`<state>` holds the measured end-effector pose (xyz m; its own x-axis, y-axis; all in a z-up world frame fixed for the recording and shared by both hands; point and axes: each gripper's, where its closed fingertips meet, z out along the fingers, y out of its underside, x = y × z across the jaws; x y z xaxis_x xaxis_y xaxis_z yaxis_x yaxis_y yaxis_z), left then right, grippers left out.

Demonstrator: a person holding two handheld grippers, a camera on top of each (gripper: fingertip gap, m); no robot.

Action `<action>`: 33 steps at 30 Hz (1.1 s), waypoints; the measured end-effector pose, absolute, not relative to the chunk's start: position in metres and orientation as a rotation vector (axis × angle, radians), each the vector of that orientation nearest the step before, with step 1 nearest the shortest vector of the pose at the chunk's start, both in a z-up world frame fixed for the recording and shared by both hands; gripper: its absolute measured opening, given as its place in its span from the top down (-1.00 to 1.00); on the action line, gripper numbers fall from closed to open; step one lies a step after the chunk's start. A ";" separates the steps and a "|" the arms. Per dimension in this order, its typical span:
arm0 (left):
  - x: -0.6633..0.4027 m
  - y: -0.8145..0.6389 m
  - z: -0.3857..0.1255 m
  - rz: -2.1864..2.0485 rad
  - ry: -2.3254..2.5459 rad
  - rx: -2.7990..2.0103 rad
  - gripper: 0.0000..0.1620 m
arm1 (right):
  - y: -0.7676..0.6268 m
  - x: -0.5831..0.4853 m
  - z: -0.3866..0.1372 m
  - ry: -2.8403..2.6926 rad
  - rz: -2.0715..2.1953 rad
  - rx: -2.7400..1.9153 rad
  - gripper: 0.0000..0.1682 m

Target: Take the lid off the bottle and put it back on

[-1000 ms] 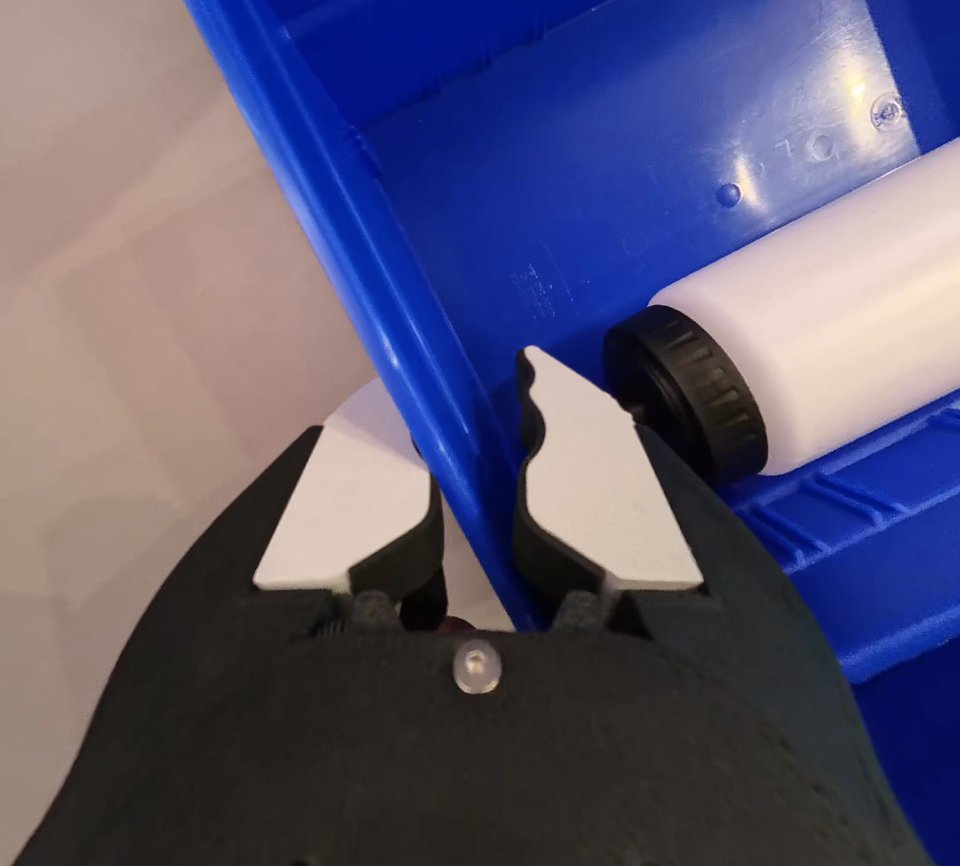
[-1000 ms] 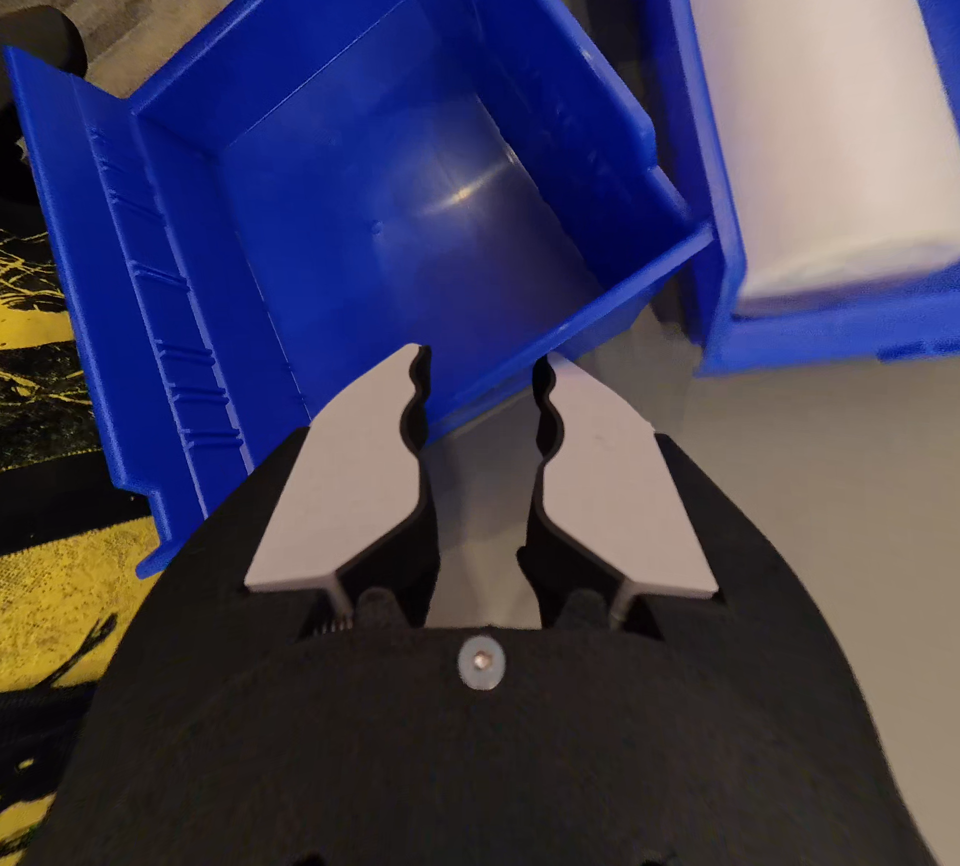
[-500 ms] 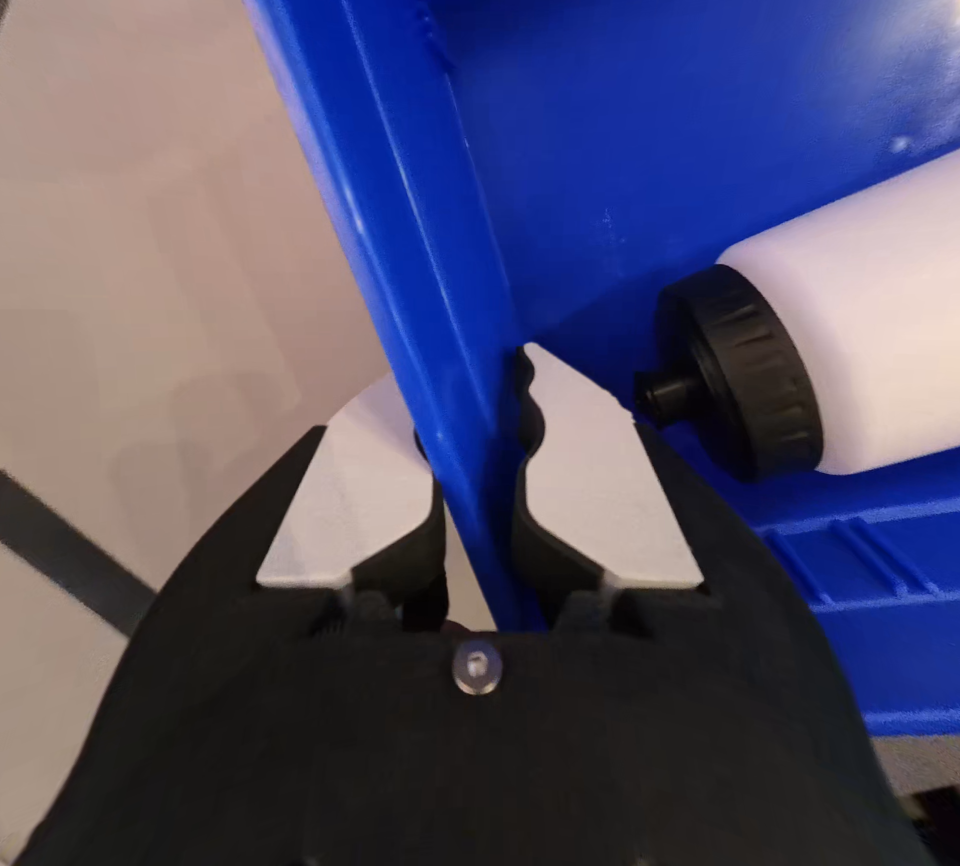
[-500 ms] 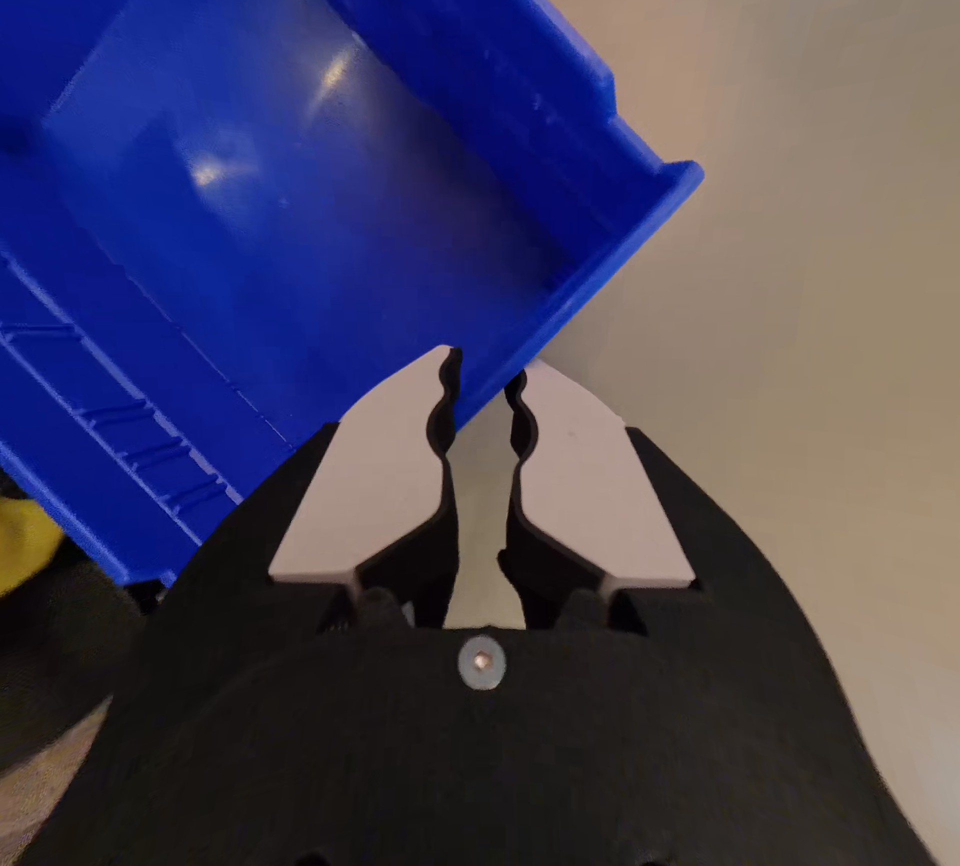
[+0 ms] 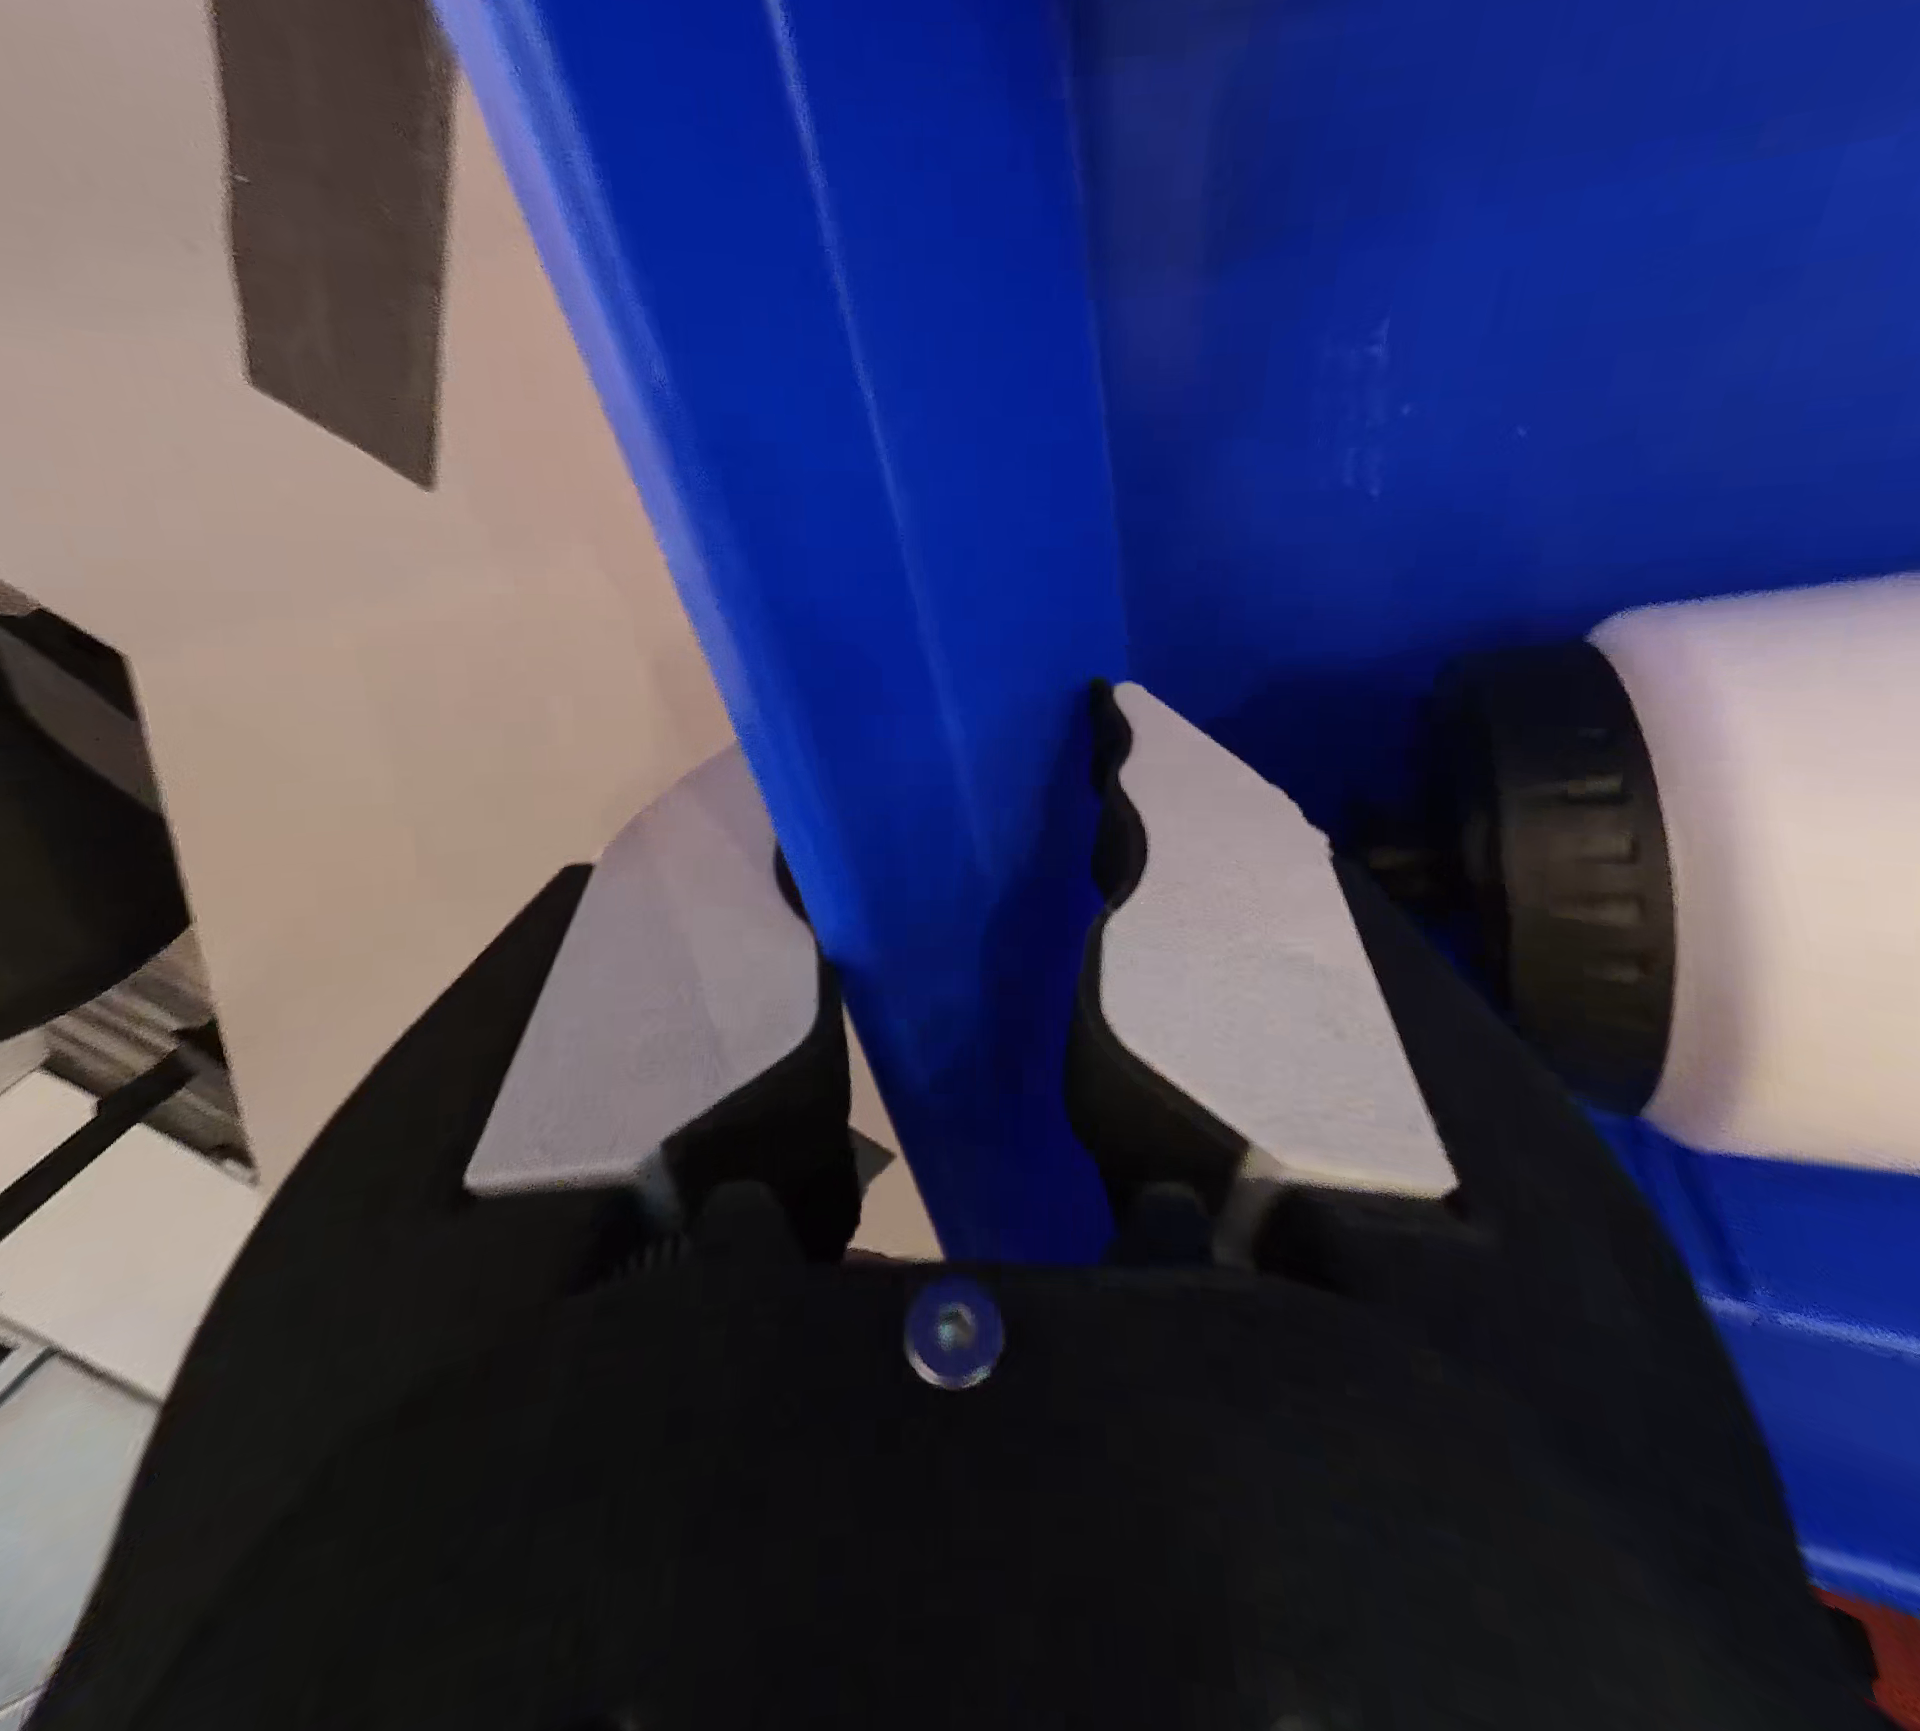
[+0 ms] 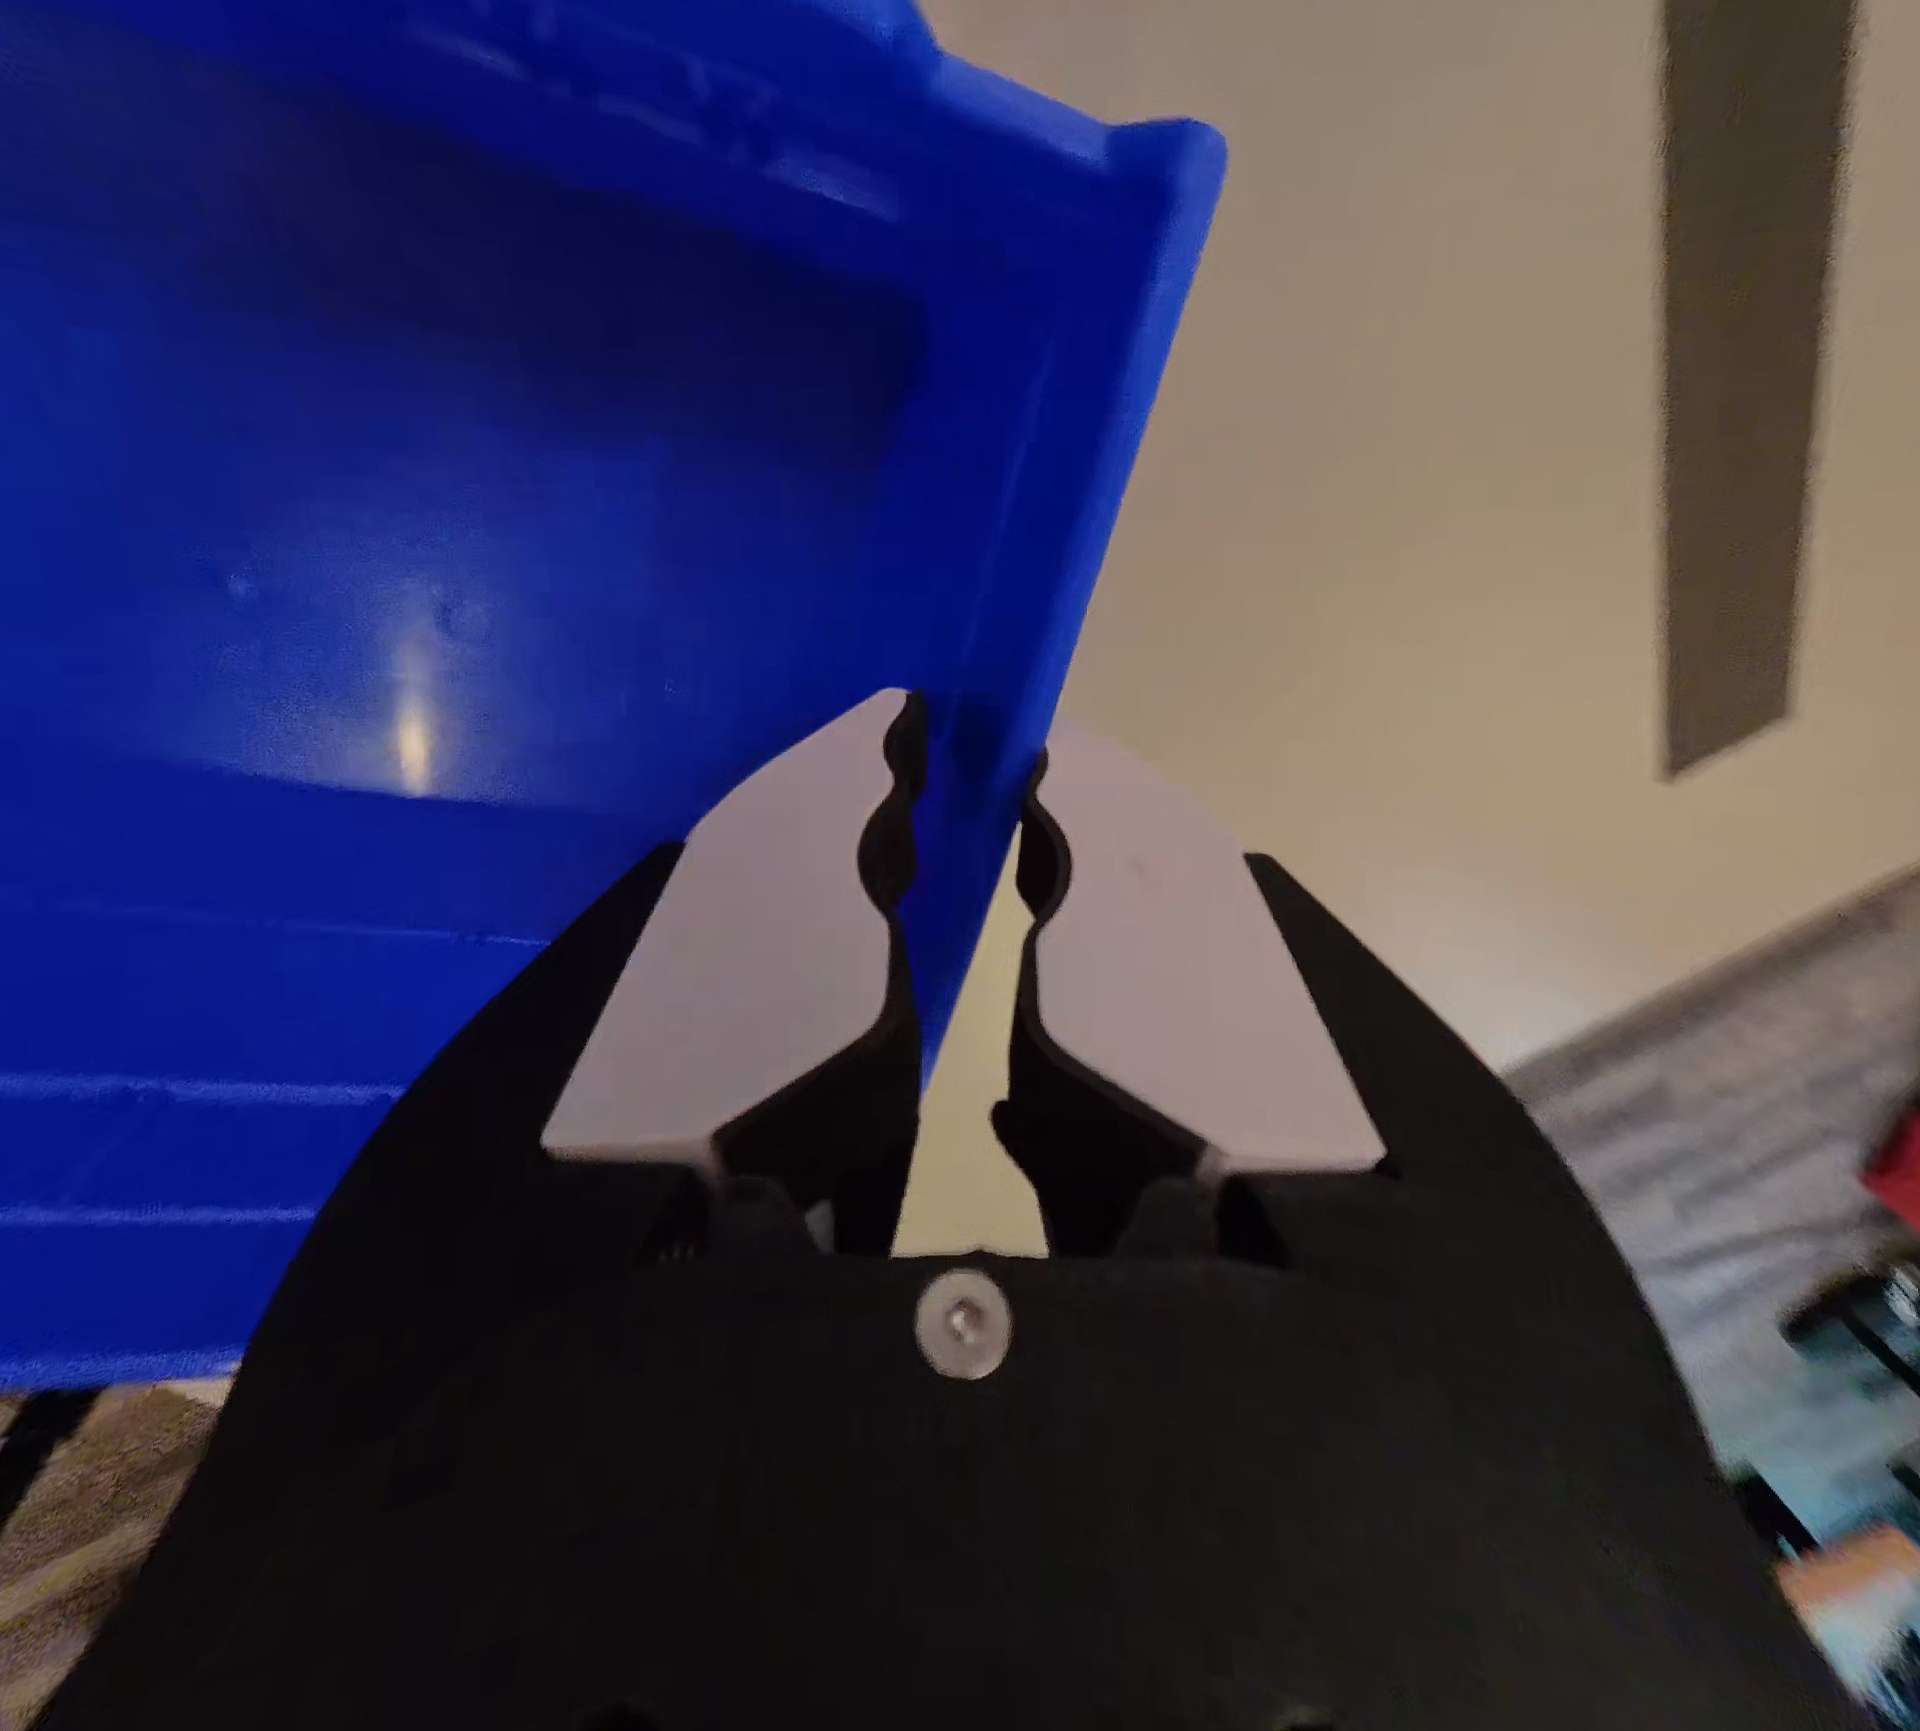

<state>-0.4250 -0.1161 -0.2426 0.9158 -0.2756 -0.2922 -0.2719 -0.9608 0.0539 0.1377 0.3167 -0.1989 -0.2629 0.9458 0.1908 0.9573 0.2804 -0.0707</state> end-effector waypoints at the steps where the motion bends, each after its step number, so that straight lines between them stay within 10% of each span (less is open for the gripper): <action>1: -0.432 -0.111 -0.242 -0.498 -0.451 3.047 0.37 | 0.334 0.133 -0.199 -2.334 -0.160 -1.767 0.80; 33: -0.557 0.014 -0.236 -0.875 -0.480 2.756 0.19 | 0.510 -0.022 -0.205 -2.136 -0.588 -1.557 0.55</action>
<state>-0.5565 0.0145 -0.2362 0.7707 -0.3671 -0.5208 -0.2424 -0.9248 0.2931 -0.0222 0.5095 -0.2048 -0.2768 0.7737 0.5699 0.9564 0.2796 0.0850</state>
